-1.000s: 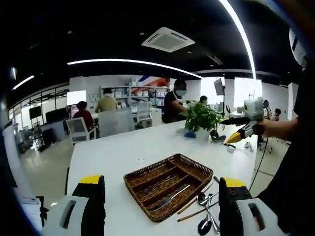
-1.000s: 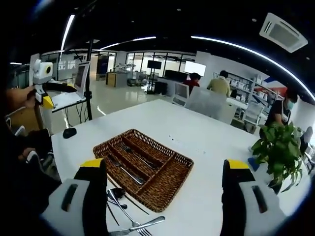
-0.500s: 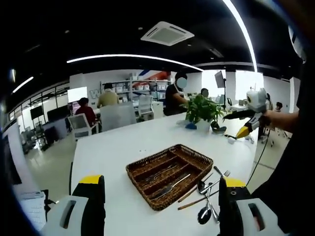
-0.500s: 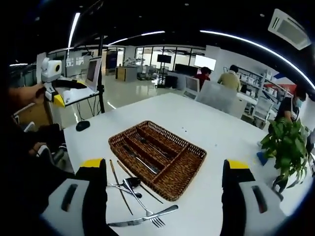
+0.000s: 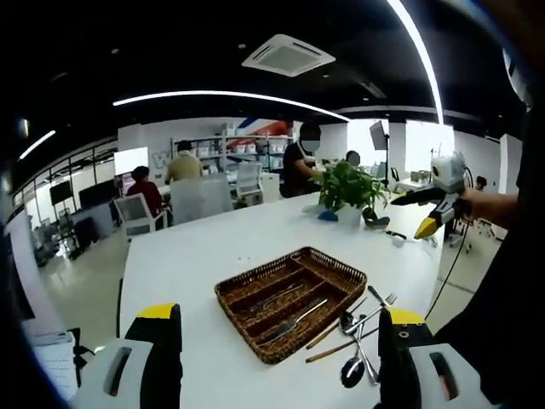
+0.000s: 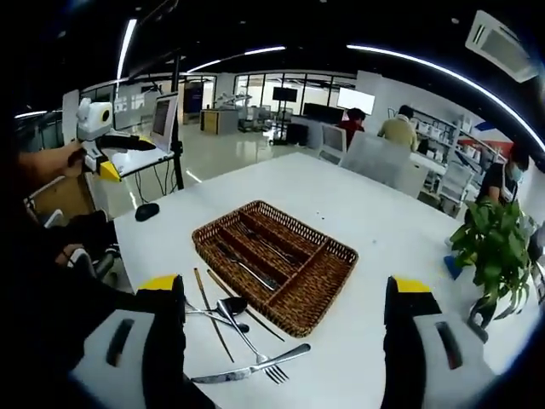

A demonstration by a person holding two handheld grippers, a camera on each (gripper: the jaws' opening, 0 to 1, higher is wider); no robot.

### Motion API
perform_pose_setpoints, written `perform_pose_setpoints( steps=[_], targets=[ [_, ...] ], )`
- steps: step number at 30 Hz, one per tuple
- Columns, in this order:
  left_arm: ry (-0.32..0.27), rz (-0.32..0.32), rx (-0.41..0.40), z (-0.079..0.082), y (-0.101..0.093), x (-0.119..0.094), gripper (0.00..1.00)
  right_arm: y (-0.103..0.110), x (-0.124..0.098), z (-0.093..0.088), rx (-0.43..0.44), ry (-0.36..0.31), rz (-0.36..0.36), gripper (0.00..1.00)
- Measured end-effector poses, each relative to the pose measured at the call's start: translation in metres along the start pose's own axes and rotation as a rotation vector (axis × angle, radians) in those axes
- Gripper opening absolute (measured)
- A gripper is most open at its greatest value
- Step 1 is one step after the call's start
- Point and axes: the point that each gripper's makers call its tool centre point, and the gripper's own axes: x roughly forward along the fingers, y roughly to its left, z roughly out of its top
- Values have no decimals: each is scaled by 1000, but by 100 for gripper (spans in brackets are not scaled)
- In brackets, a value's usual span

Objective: Arrange the knives, forks, and spoons in their matching storage slots by inserting each utensil handle-first until every utensil is classified and aligned in the correct compartment

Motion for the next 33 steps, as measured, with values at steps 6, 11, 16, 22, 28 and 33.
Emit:
perform_pose_setpoints(
  steps=[6, 11, 16, 22, 28, 33],
  targets=[
    [-10, -6, 14, 12, 3, 3, 100, -7, 1, 1, -1, 1, -16, 99],
    [-9, -7, 16, 12, 2, 5, 100, -11, 4, 2, -5, 5, -22, 99],
    [-10, 1, 12, 11, 7, 5, 100, -13, 8, -1, 3, 11, -29, 99],
    [-9, 7, 15, 10, 9, 5, 100, -14, 22, -33, 37, 79, -28, 96],
    [-13, 10, 3, 9, 11, 2, 100, -6, 36, -87, 91, 176, -23, 93],
    [-5, 10, 3, 7, 13, 0, 100, 3, 42, -110, 75, 205, -13, 89]
  ],
)
